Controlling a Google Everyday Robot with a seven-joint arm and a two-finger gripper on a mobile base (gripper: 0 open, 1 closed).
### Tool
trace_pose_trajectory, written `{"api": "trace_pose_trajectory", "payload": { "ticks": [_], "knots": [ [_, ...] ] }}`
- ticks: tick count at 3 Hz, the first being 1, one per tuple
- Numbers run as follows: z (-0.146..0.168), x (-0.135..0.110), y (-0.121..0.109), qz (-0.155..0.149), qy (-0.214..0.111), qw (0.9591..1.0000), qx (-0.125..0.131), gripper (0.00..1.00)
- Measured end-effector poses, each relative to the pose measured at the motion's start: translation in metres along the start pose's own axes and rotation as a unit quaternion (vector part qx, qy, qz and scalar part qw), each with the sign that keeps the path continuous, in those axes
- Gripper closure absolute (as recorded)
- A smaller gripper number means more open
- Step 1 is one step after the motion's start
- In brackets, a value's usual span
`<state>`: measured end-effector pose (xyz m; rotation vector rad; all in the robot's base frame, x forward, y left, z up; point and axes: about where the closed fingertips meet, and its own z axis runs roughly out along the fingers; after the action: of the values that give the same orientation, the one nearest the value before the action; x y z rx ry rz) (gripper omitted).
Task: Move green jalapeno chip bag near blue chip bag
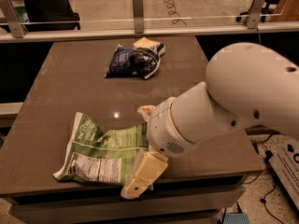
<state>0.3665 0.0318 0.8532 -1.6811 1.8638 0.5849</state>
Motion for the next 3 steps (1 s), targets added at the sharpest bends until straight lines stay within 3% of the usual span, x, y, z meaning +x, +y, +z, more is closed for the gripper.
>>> {"api": "trace_pose_trajectory", "payload": {
  "ticks": [1,3],
  "knots": [
    [0.0187,-0.0038,0.0037,-0.001,-0.011,0.9999,-0.005,0.18],
    [0.0260,-0.0007,0.0029,0.003,-0.015,0.9999,0.000,0.65]
  ]
}}
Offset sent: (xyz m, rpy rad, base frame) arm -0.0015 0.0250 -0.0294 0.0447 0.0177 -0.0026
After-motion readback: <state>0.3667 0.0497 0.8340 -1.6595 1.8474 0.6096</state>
